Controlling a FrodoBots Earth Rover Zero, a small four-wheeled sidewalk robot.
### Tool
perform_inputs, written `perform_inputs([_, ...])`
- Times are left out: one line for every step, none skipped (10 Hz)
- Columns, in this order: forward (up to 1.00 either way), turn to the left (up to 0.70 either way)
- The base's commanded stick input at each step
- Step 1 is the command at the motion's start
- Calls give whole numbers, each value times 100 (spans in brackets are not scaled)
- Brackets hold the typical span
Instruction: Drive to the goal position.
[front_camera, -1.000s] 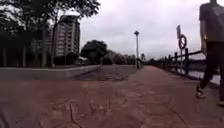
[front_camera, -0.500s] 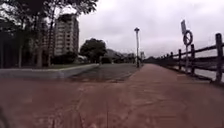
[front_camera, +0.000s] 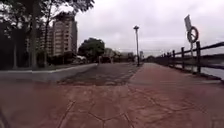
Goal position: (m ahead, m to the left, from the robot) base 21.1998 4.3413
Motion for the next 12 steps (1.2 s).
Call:
perform_inputs([100, 0])
perform_inputs([100, 0])
perform_inputs([100, 0])
perform_inputs([100, 0])
perform_inputs([100, 0])
perform_inputs([100, 0])
perform_inputs([100, 0])
perform_inputs([100, 33])
perform_inputs([100, 38])
perform_inputs([100, 40])
perform_inputs([100, 40])
perform_inputs([100, 14])
